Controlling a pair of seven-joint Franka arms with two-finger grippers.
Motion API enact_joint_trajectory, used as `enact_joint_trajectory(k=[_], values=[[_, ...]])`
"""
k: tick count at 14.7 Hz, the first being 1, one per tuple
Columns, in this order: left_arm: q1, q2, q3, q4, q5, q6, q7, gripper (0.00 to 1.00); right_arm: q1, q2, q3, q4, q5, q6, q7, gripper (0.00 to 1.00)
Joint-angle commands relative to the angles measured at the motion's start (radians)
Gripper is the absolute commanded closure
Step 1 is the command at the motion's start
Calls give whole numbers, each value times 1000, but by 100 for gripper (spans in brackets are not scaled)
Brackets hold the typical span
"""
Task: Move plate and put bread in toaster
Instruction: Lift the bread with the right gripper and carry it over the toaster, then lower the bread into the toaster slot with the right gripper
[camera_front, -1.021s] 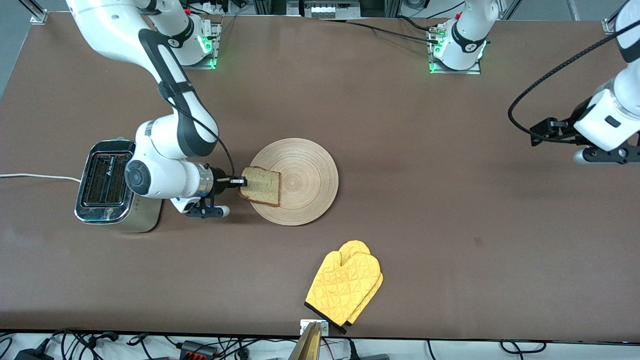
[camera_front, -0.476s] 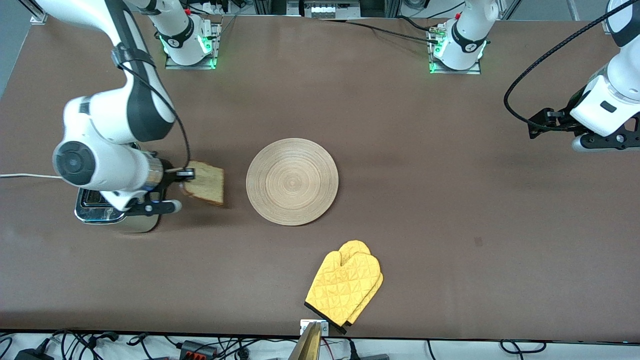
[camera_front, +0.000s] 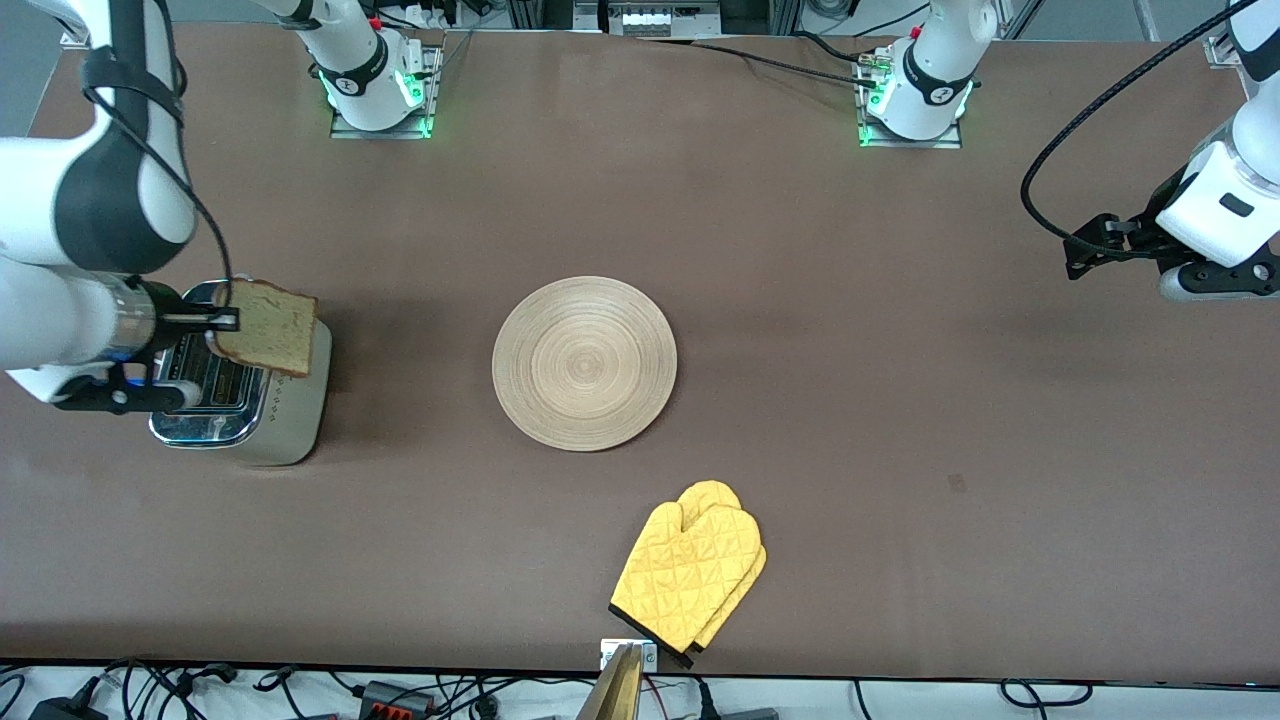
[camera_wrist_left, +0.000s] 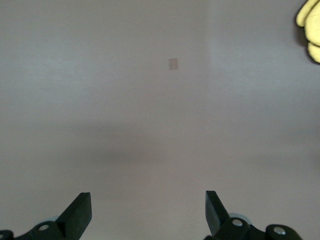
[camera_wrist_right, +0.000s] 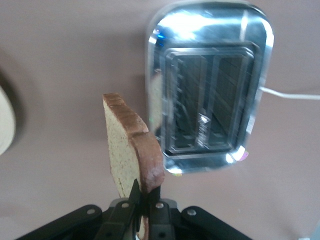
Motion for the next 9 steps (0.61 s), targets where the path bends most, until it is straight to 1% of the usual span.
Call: enact_joint_trajectory(k=[1,2,3,5,7,9], values=[[6,17,0,28,-26,-7,0,0,13,6,-29,22,-82,-39,-24,100],[5,15,0,28,-26,-8,0,0,16,6,-29,22,-129,-36,-47,100],[5,15,0,28,-25,-16,1,0,16,7,-27,22,-159,-25,-60,100],[5,15,-2,34,-19,-48,0,0,10,18,-27,22,-173,21,-64,100],[5,17,-2,40,-17,-50,-6,0,11,24,-24,21,-218,50,-64,100],[6,21,4,40,-17,-50,4,0,13,30,-24,19,-246,82,-70,100]])
